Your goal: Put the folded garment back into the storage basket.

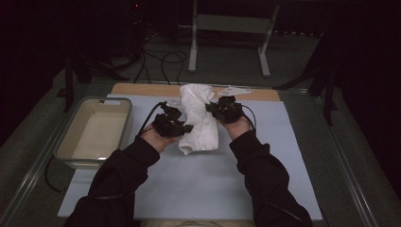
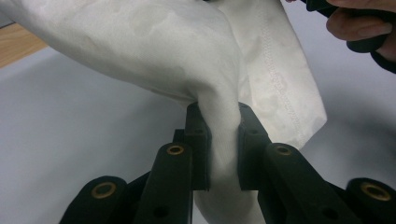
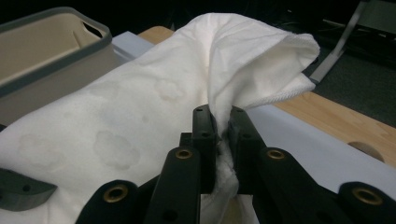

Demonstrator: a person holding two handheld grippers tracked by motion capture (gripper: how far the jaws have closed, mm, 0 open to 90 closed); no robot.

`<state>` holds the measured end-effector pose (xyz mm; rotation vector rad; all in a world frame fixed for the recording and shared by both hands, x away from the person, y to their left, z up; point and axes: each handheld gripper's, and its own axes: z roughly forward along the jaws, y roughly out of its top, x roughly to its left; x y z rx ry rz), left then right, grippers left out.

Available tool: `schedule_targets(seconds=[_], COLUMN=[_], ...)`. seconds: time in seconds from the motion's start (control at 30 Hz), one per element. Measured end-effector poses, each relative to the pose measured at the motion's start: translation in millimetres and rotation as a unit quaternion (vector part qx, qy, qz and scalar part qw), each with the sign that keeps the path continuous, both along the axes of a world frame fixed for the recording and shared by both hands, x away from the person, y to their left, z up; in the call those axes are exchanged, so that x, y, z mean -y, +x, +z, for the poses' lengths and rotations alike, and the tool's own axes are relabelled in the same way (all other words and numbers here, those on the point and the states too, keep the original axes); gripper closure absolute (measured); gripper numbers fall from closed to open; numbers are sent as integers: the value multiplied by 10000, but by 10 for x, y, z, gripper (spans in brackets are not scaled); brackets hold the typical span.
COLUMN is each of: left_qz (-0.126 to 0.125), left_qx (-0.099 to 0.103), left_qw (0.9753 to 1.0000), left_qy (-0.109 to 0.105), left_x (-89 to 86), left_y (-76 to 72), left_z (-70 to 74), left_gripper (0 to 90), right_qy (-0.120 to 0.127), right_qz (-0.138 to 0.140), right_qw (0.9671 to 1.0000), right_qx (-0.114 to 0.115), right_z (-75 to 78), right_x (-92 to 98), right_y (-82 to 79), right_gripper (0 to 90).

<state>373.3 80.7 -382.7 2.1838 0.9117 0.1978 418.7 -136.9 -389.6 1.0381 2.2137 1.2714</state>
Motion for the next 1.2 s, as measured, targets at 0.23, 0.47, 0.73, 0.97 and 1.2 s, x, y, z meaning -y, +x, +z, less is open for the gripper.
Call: schedule_targets(seconds=[0.23, 0.47, 0.73, 0.97, 1.2], left_qz=[72, 164, 299, 386, 488], left_qx=[36, 43, 63, 61, 77], left_qw=[10000, 9999, 9995, 9992, 9987], left_qy=[4, 15, 35, 53, 78], left_x=[-132, -290, -490, -665, -833], left_y=[-10, -25, -43, -63, -89], left_z=[78, 138, 200, 252, 289], left_gripper=[801, 801, 801, 801, 801], right_qy=[21, 10, -11, -23, -2], right_qz=[81, 168, 275, 386, 512], right_qw=[10000, 9998, 9996, 9991, 9985], right_qx=[42, 63, 106, 149, 178], right_z=[67, 127, 188, 243, 284], right_x=[-142, -318, -510, -691, -883], right_y=[29, 56, 83, 102, 109], right_gripper=[838, 838, 838, 838, 838])
